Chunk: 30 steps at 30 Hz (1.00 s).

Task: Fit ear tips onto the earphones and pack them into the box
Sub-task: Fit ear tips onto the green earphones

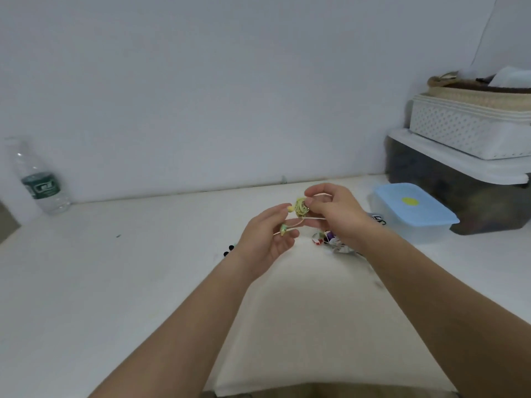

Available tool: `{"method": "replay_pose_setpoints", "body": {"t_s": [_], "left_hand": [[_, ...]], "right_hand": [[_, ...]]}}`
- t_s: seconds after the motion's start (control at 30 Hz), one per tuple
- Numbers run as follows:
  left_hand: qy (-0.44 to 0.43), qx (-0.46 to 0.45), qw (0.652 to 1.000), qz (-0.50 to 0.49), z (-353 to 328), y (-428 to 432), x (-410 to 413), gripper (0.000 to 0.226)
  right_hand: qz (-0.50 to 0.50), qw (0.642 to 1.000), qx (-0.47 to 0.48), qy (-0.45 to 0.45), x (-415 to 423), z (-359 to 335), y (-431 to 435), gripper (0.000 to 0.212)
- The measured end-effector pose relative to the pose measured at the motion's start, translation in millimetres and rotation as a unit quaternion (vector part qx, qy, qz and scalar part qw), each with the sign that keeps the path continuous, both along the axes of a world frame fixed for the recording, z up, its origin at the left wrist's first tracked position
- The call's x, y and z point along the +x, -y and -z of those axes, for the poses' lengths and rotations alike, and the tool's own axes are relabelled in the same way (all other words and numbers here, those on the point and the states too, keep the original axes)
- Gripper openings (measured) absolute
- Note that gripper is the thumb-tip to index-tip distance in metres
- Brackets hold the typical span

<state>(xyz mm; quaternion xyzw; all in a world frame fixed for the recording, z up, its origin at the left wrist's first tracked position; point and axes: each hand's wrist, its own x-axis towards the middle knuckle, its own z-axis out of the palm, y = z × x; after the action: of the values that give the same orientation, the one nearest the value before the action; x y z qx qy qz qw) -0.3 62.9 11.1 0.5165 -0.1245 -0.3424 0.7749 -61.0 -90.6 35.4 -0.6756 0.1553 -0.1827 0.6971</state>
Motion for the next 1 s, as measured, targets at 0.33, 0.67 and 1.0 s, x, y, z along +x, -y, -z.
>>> {"method": "replay_pose_setpoints", "body": {"t_s": [0.33,0.67,1.0], "left_hand": [[0.122,0.113,0.985,-0.048,29.1,-25.4,-3.0,0.016],[0.175,0.147,0.972,-0.054,36.8,-14.0,2.1,0.014],[0.206,0.162,0.965,0.000,47.5,2.8,3.7,0.009]], "right_hand": [[-0.108,0.992,-0.051,-0.045,-12.2,32.9,-20.2,0.031],[-0.088,0.943,-0.300,-0.115,-16.3,52.0,0.4,0.020],[-0.117,0.846,-0.439,-0.279,-17.4,60.0,15.9,0.044]]}}
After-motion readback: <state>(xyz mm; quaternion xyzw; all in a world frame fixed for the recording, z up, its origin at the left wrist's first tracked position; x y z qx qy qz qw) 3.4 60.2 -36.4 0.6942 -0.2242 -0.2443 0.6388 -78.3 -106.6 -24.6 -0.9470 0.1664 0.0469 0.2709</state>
